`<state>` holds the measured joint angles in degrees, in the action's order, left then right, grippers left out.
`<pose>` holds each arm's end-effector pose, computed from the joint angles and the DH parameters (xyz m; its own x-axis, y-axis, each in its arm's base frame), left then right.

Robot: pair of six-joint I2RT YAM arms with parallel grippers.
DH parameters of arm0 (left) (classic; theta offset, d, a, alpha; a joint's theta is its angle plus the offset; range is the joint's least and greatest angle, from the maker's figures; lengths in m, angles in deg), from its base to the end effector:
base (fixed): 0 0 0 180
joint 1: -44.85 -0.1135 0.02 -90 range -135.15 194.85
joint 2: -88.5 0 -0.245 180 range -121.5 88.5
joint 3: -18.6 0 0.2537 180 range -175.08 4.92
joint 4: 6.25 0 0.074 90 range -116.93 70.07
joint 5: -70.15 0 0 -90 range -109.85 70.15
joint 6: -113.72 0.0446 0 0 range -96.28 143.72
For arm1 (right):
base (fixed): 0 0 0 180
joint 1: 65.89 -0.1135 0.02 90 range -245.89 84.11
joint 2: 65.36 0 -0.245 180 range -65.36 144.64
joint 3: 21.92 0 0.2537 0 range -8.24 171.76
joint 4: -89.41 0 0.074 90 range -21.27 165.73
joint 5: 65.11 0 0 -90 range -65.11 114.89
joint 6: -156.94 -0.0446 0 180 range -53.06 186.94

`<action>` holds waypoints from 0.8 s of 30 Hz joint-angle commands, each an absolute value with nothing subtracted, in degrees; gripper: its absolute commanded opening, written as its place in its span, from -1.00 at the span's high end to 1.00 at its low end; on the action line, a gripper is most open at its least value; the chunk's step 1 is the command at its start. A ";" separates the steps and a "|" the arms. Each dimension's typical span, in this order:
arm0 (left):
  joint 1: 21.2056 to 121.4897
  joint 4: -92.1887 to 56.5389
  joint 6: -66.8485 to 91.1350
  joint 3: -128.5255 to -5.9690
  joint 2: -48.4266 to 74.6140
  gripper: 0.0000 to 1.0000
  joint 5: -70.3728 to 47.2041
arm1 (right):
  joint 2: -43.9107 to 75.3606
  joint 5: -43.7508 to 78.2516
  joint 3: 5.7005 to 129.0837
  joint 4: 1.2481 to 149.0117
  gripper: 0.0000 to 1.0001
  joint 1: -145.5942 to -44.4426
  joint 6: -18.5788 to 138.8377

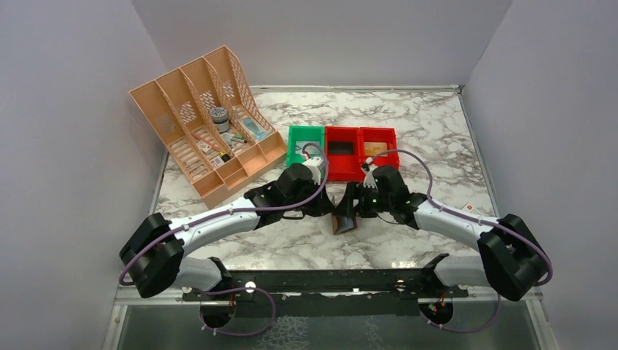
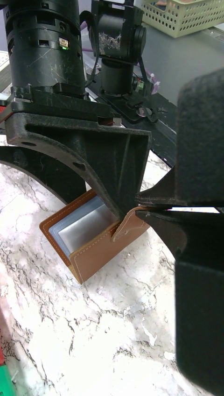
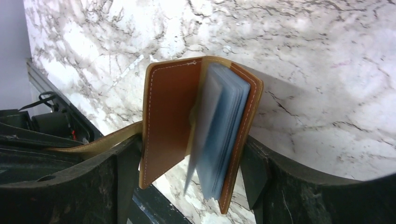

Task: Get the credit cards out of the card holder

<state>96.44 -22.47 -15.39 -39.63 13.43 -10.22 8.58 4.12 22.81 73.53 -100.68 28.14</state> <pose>0.1797 -0.2386 0.2124 -0.8053 0.0146 -0.5927 0.4532 0.6597 -0.5995 0.2007 0.1587 0.1432 -0.9164 0.0767 -0.3928 -0.2116 0.7403 0.6381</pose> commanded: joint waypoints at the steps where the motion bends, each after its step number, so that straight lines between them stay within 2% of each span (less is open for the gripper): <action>1: 96.49 -21.27 -15.54 -39.75 13.33 1.00 -9.72 | 6.32 10.30 21.48 70.92 -0.49 -100.52 27.51; 11: 96.44 -28.11 -16.31 -36.99 14.49 1.00 -17.06 | -0.85 20.88 21.48 64.44 -0.55 -100.52 26.19; 18: 96.48 -32.08 -17.06 -34.03 15.91 1.00 -21.22 | 1.41 11.47 22.58 68.06 -0.46 -100.51 28.76; 24: 96.45 -35.01 -17.82 -32.17 17.22 1.00 -24.77 | 6.51 6.55 23.13 70.77 -0.48 -100.51 28.36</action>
